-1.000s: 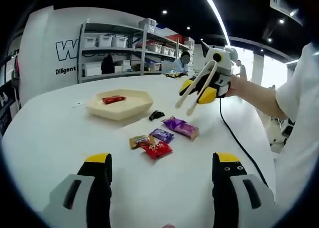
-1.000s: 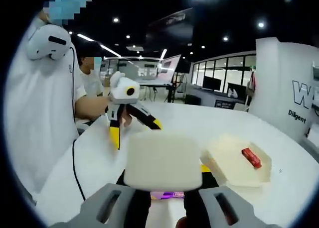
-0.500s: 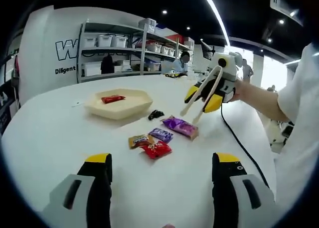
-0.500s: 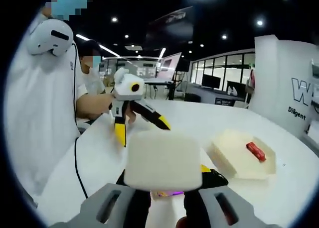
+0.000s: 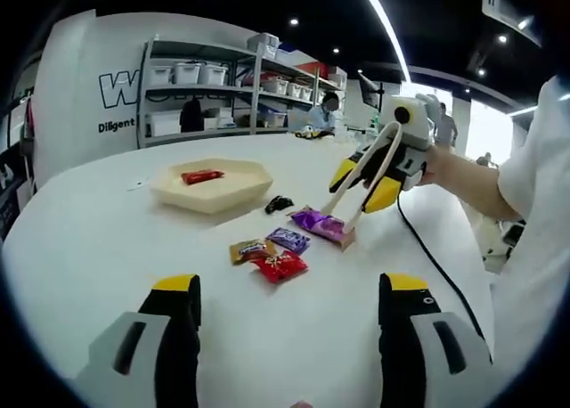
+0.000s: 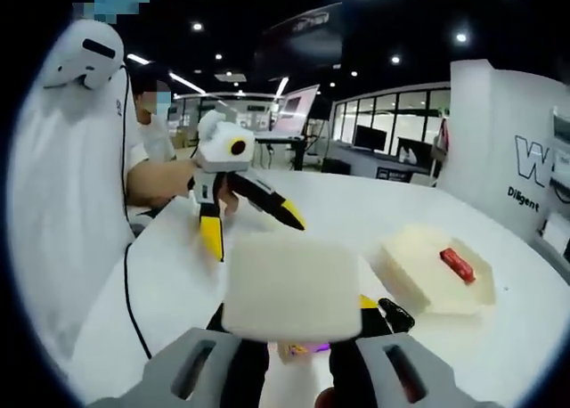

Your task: Place the target food into the container with the food tongs after gripping and lifting it, then release it inside without dropping or visibly crushing the food.

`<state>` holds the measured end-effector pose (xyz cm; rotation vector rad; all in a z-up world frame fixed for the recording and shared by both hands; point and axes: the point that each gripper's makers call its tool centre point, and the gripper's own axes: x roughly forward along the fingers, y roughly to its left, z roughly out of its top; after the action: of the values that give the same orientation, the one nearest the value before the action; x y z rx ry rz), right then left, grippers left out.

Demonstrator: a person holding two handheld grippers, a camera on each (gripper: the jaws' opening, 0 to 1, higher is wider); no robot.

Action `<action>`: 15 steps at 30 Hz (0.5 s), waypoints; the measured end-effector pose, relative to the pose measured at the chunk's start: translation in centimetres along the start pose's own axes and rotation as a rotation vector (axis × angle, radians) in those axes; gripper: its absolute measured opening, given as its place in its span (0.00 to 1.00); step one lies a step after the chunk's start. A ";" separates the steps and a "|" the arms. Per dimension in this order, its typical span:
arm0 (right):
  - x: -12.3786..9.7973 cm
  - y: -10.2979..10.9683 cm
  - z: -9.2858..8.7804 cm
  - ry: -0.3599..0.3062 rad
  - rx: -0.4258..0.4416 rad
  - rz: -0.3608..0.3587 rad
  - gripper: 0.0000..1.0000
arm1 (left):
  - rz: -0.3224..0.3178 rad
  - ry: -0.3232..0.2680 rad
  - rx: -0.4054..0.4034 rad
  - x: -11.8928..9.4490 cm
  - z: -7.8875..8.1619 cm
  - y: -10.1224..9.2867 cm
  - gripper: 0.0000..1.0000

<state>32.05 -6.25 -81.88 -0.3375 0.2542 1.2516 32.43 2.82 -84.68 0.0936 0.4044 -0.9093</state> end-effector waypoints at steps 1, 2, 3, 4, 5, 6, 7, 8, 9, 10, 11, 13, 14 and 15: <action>0.1 0.1 0.0 0.000 0.001 0.000 0.18 | -0.001 0.000 0.000 0.0 0.0 0.0 0.80; 0.3 0.4 0.0 0.006 -0.003 -0.005 0.18 | -0.002 0.001 -0.001 0.1 0.0 -0.1 0.80; 0.4 0.6 0.0 0.008 -0.005 -0.003 0.18 | -0.004 0.001 0.000 0.1 -0.1 -0.1 0.80; 0.5 0.7 -0.1 0.006 -0.005 -0.003 0.18 | -0.005 0.001 -0.001 0.1 0.0 -0.1 0.80; 0.5 0.7 -0.1 0.005 -0.001 -0.003 0.18 | -0.006 0.000 -0.001 0.2 0.0 -0.1 0.80; 0.5 0.5 -0.3 0.009 0.001 -0.008 0.18 | -0.007 0.001 -0.001 0.2 -0.1 -0.2 0.80; 0.5 0.6 -0.5 0.016 0.003 -0.008 0.18 | -0.007 0.000 0.000 0.2 0.0 -0.2 0.80; 0.5 0.6 -0.5 0.016 0.003 -0.008 0.18 | -0.007 -0.001 0.000 0.2 0.0 -0.2 0.80; 0.5 0.6 -0.5 0.015 0.005 -0.009 0.18 | -0.007 -0.001 0.000 0.2 0.0 -0.2 0.80; 0.5 0.7 -0.5 0.011 0.013 -0.006 0.18 | -0.007 -0.002 0.000 0.2 0.0 -0.2 0.80; 0.5 0.8 -0.5 0.009 0.015 -0.003 0.18 | -0.006 -0.001 -0.001 0.2 -0.1 -0.1 0.80; 0.6 1.0 -0.7 0.012 0.017 -0.002 0.18 | -0.006 0.000 -0.002 0.2 -0.1 -0.1 0.80; 0.6 1.1 -0.9 0.015 0.019 0.000 0.18 | -0.006 0.000 -0.002 0.2 -0.2 -0.1 0.80; 0.6 1.1 -1.0 0.017 0.021 0.002 0.18 | -0.007 0.001 -0.003 0.2 -0.2 -0.1 0.80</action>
<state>31.14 -5.81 -83.12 -0.3299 0.2824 1.2476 32.37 2.65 -84.93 0.0900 0.4069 -0.9154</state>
